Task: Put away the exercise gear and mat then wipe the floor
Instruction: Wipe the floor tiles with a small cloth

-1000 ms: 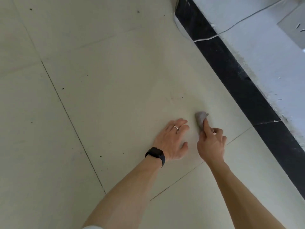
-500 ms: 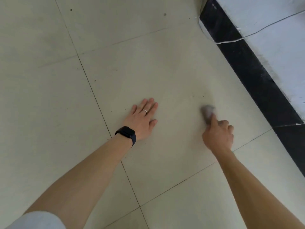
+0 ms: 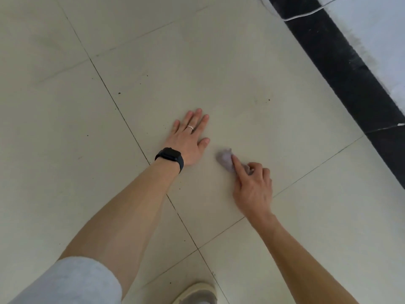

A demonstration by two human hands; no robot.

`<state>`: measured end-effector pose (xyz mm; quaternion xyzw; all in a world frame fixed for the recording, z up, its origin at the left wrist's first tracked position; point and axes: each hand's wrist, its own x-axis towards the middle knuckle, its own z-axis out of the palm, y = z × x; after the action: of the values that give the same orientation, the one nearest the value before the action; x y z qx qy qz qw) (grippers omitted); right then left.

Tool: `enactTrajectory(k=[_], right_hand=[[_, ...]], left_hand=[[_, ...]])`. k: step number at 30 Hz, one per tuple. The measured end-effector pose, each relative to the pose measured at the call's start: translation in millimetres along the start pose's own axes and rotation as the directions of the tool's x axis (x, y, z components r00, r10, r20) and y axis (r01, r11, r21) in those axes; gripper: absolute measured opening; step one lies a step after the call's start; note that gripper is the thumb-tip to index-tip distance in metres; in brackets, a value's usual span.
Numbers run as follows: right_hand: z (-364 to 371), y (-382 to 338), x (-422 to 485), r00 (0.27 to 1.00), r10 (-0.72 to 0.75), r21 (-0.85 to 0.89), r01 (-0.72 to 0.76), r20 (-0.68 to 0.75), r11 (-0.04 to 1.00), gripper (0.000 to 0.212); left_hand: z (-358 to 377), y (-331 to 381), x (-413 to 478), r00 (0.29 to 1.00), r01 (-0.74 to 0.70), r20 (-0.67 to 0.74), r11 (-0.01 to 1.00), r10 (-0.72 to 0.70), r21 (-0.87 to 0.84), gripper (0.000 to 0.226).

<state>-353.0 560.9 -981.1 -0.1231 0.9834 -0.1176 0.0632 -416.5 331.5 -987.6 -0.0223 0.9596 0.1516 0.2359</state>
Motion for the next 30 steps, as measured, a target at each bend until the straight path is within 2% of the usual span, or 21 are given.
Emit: enactTrajectory(k=[1, 2, 4, 5, 7, 8, 9, 10, 11, 12, 13, 14, 15, 16, 18, 20, 21, 24, 27, 28, 30], right_hand=[[0, -1, -13, 0.997, 0.081, 0.029, -0.081, -0.013, 0.996, 0.060], [3, -2, -35, 0.999, 0.039, 0.050, -0.040, 0.004, 0.998, 0.064], [4, -6, -95, 0.955, -0.266, 0.048, 0.262, 0.131, 0.964, 0.074], [2, -3, -125, 0.879, -0.424, 0.061, 0.422, 0.218, 0.905, 0.078], [-3, 16, -159, 0.750, -0.563, 0.069, 0.578, 0.347, 0.813, 0.081], [-6, 31, -162, 0.740, -0.571, 0.040, 0.598, 0.355, 0.800, 0.080], [-9, 47, -159, 0.773, -0.540, -0.012, 0.576, 0.333, 0.817, 0.079], [-13, 62, -154, 0.853, -0.438, -0.061, 0.472, 0.284, 0.879, 0.077], [-21, 77, -148, 0.950, -0.242, -0.099, 0.265, 0.199, 0.959, 0.074], [-30, 93, -144, 0.995, 0.032, -0.099, -0.022, 0.099, 0.995, 0.071], [-37, 108, -145, 0.957, 0.290, -0.070, -0.288, 0.026, 0.955, 0.071], [-40, 118, -154, 0.893, 0.449, -0.049, -0.449, -0.013, 0.892, 0.072], [-40, 124, -169, 0.875, 0.482, -0.052, -0.483, -0.039, 0.874, 0.074], [-37, 125, -188, 0.904, 0.426, -0.040, -0.427, -0.028, 0.904, 0.075], [-27, 112, -239, 0.982, 0.178, 0.006, -0.179, 0.068, 0.984, 0.070], [-11, 98, -293, 0.989, 0.022, 0.021, -0.025, 0.144, 0.999, 0.065], [-3, 96, -318, 0.988, 0.011, 0.034, -0.017, 0.153, 0.999, 0.065], [10, 101, -375, 0.972, 0.206, 0.021, -0.210, 0.109, 0.978, 0.067], [9, 114, -394, 0.856, 0.516, 0.091, -0.515, 0.017, 0.852, 0.052], [8, 117, -394, 0.818, 0.575, 0.135, -0.571, 0.010, 0.810, 0.049], [10, 121, -392, 0.795, 0.606, 0.157, -0.597, -0.011, 0.786, 0.048]], left_hand=[[-1, 0, -2, 1.000, 0.008, 0.012, 1.000, -0.009, 0.004, 0.065], [-3, 2, -3, 1.000, 0.015, 0.026, 1.000, -0.015, 0.018, 0.064], [-7, 9, -5, 0.997, 0.031, 0.065, 0.999, -0.034, 0.042, 0.063], [-10, 12, -4, 0.995, 0.047, 0.081, 0.997, -0.052, 0.064, 0.063], [-18, 21, -1, 0.989, 0.095, 0.097, 0.984, -0.110, 0.152, 0.063], [-21, 27, -2, 0.986, 0.118, 0.090, 0.968, -0.141, 0.220, 0.063], [-22, 35, -4, 0.985, 0.135, 0.065, 0.948, -0.160, 0.289, 0.063], [-20, 44, -9, 0.988, 0.138, 0.023, 0.928, -0.156, 0.346, 0.064], [-14, 57, -16, 0.993, 0.117, -0.016, 0.916, -0.120, 0.383, 0.064], [-5, 75, -26, 0.998, 0.068, -0.039, 0.918, -0.057, 0.390, 0.065], [10, 95, -40, 0.999, -0.006, -0.037, 0.926, 0.021, 0.376, 0.066], [28, 116, -57, 0.993, -0.102, -0.013, 0.928, 0.114, 0.358, 0.066], [47, 139, -76, 0.975, -0.217, 0.024, 0.913, 0.222, 0.346, 0.067], [65, 162, -94, 0.938, -0.342, 0.063, 0.876, 0.341, 0.339, 0.068], [96, 206, -123, 0.835, -0.548, 0.161, 0.773, 0.526, 0.318, 0.071], [119, 245, -142, 0.752, -0.659, 0.279, 0.677, 0.597, 0.327, 0.071], [129, 262, -151, 0.724, -0.690, 0.322, 0.640, 0.611, 0.338, 0.070], [151, 288, -170, 0.711, -0.701, 0.424, 0.612, 0.560, 0.366, 0.072], [158, 289, -175, 0.746, -0.661, 0.467, 0.612, 0.475, 0.434, 0.078], [160, 288, -175, 0.752, -0.656, 0.474, 0.595, 0.458, 0.464, 0.079], [163, 290, -176, 0.759, -0.649, 0.484, 0.563, 0.436, 0.512, 0.080]])
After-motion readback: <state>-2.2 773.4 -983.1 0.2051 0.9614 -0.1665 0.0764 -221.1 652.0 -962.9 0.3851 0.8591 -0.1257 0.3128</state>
